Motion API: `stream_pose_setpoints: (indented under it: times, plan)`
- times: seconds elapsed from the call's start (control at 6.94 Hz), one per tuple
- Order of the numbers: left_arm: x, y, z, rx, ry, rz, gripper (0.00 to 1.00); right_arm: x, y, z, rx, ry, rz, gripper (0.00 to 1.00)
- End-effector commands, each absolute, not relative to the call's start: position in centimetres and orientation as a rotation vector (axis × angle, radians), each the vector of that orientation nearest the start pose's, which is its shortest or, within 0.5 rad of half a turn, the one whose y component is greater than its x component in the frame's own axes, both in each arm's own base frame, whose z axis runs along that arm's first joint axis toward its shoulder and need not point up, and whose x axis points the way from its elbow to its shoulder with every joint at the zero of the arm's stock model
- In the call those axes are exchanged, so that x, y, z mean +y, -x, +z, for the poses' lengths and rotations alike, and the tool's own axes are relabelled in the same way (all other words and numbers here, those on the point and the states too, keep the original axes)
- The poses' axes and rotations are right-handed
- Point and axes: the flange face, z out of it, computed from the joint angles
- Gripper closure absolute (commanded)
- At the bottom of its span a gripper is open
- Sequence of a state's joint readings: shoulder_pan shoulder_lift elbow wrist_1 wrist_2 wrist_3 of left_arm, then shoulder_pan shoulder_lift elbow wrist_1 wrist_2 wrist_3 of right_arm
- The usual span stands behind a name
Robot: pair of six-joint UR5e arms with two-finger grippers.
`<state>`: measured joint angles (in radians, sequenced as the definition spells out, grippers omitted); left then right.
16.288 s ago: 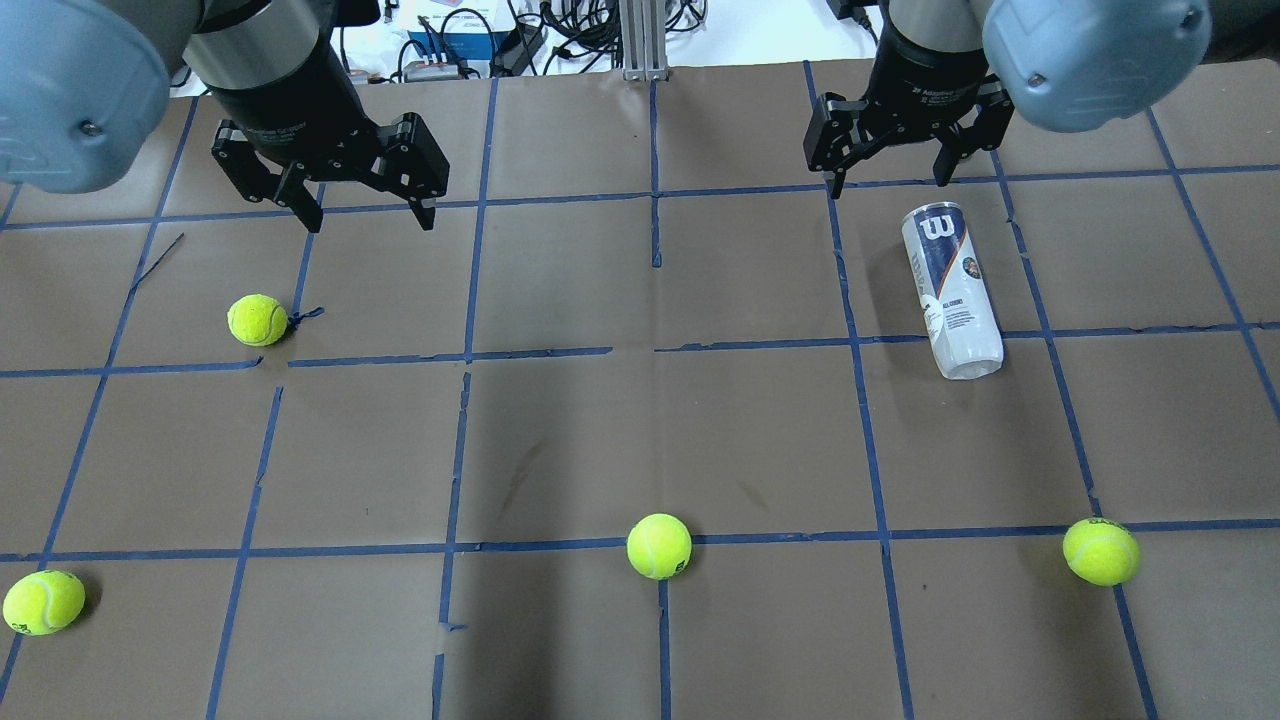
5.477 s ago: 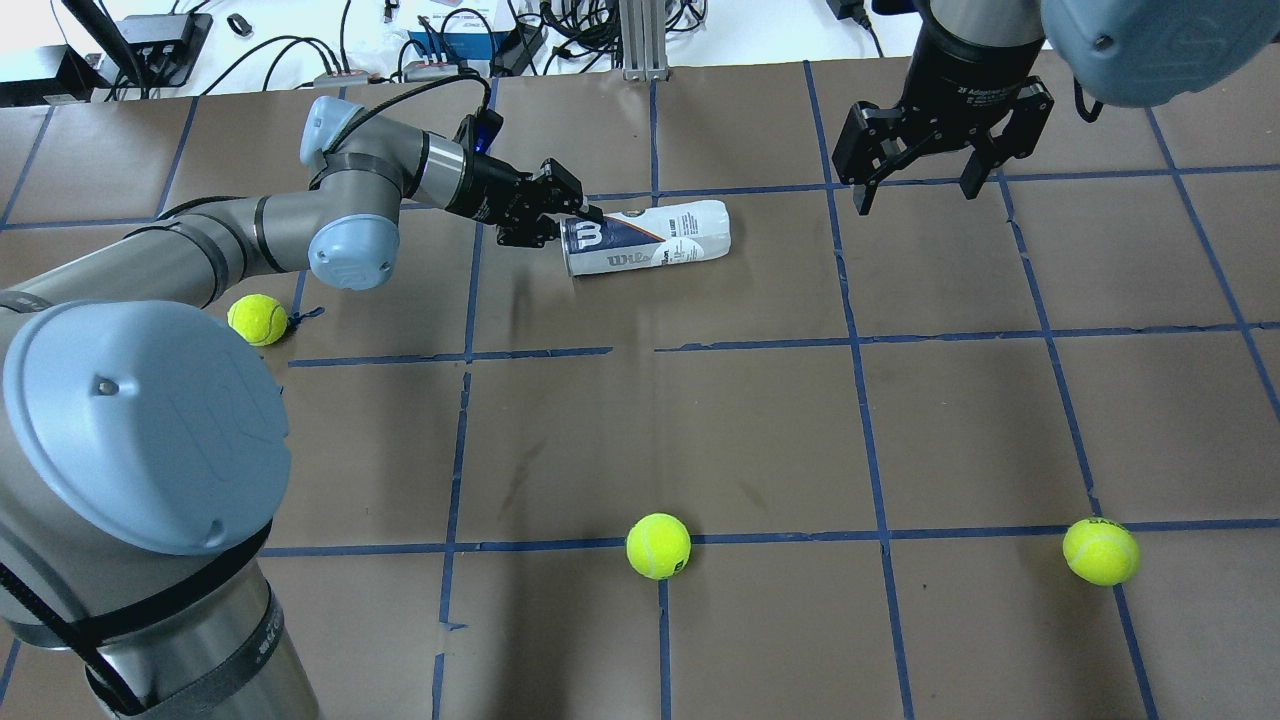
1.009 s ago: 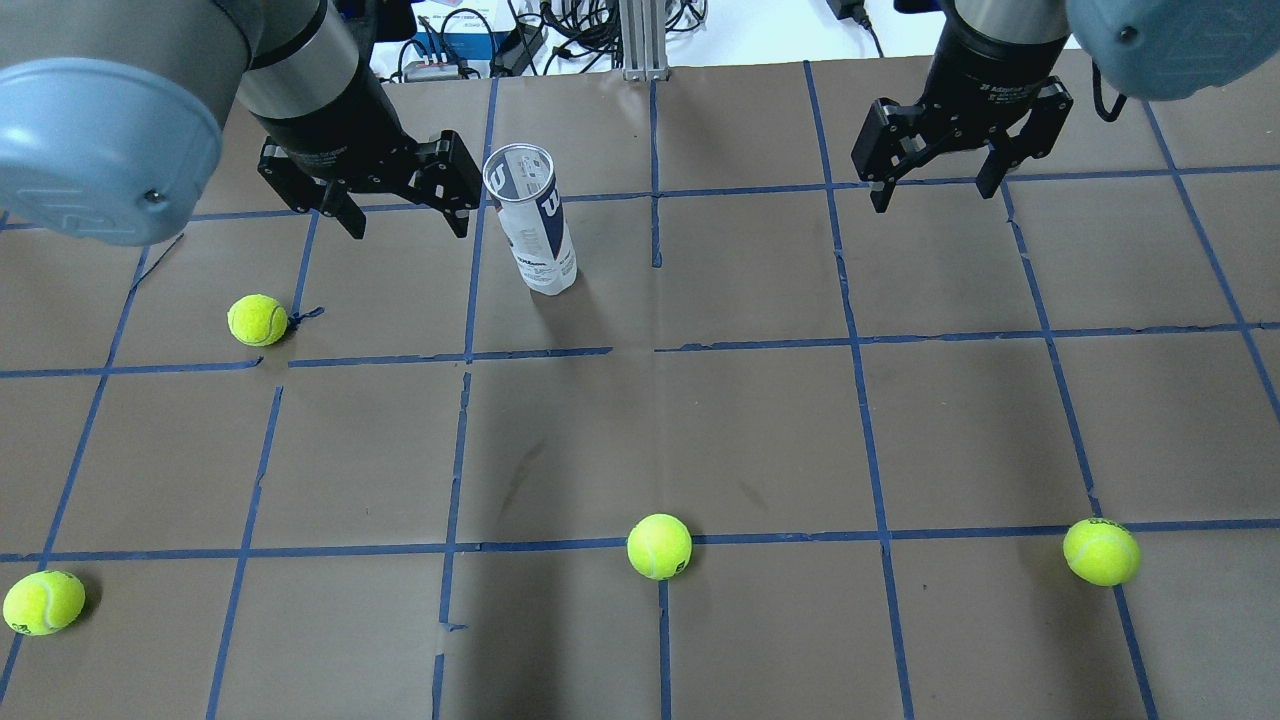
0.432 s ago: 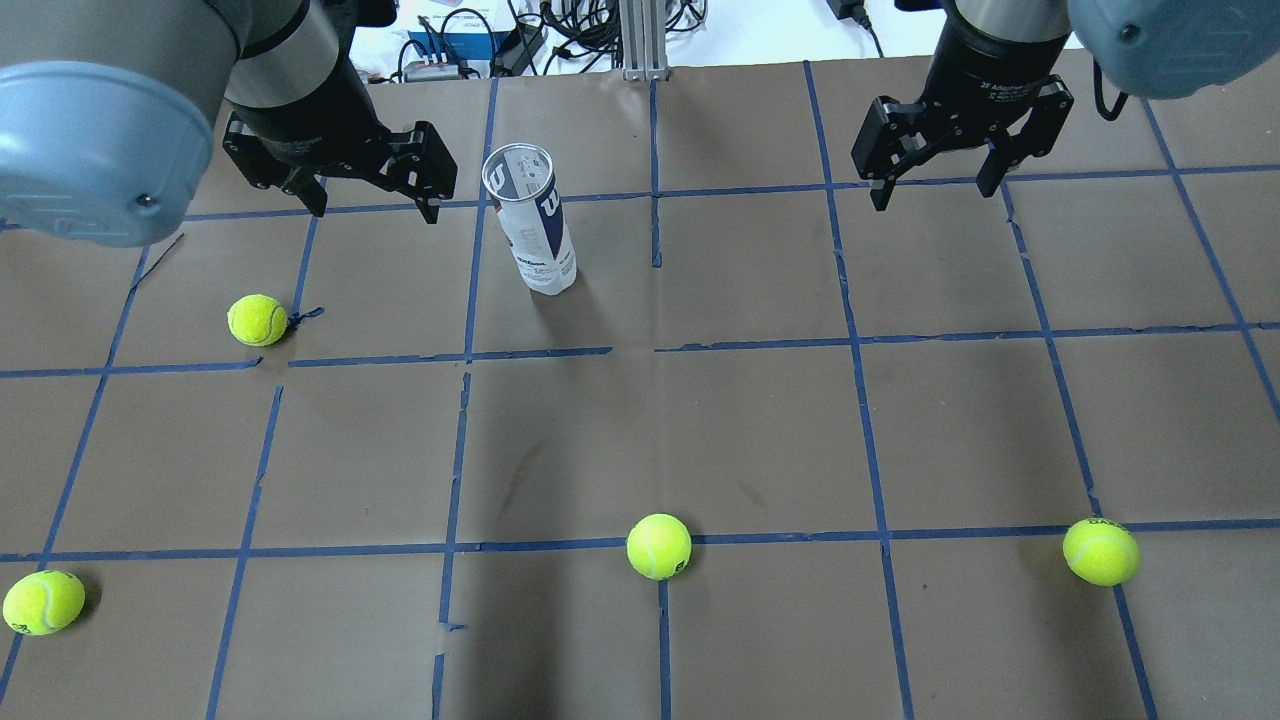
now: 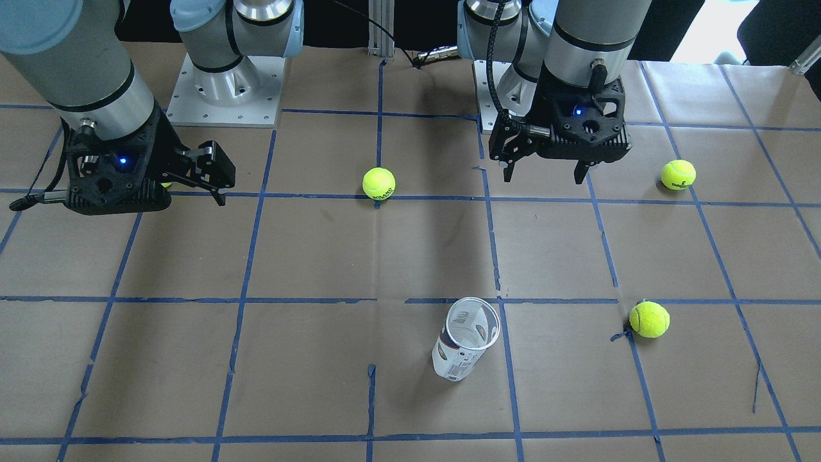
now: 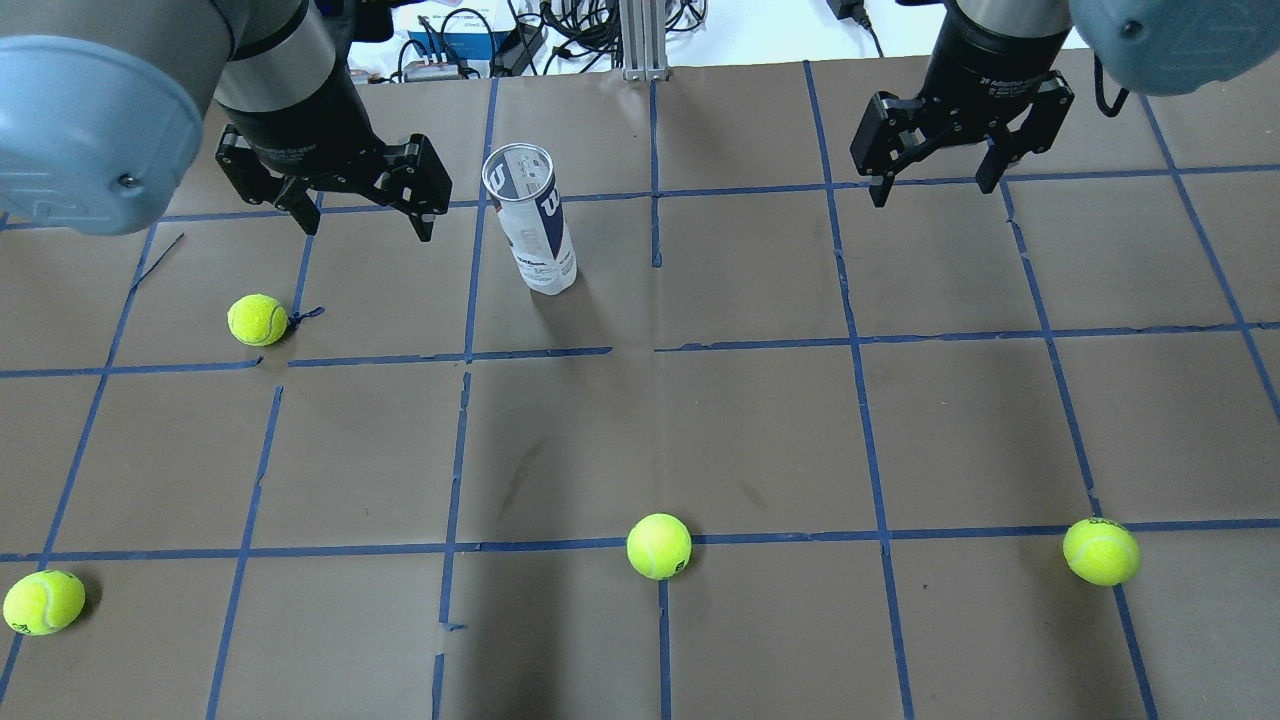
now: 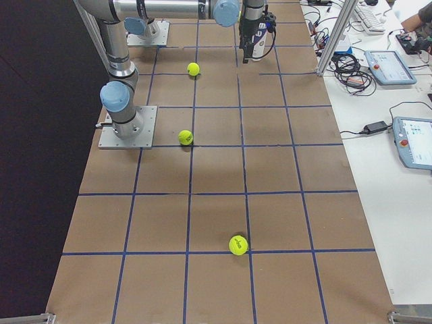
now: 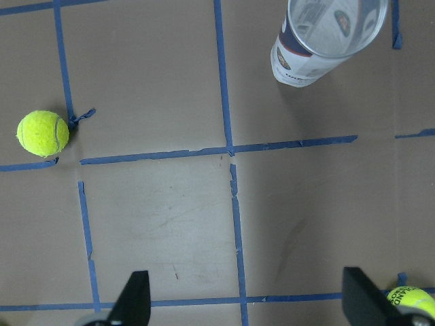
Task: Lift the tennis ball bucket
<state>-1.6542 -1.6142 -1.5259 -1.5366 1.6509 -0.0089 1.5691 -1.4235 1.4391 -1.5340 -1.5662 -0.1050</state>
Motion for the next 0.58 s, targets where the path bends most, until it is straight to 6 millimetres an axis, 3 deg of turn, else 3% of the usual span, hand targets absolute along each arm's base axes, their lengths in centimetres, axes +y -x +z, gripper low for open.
stream_pose_setpoints:
  times: [0.0, 0.43]
  plan:
    - [-50.23, 16.76, 49.15, 3.062, -0.111, -0.052, 0.0, -54.94, -13.31, 47.43, 3.128, 0.158, 0.076, 0.0]
    - [-50.93, 16.63, 49.55, 3.06, -0.108, -0.064, 0.0, -54.9, -13.31, 47.52, 3.128, 0.158, 0.074, 0.0]
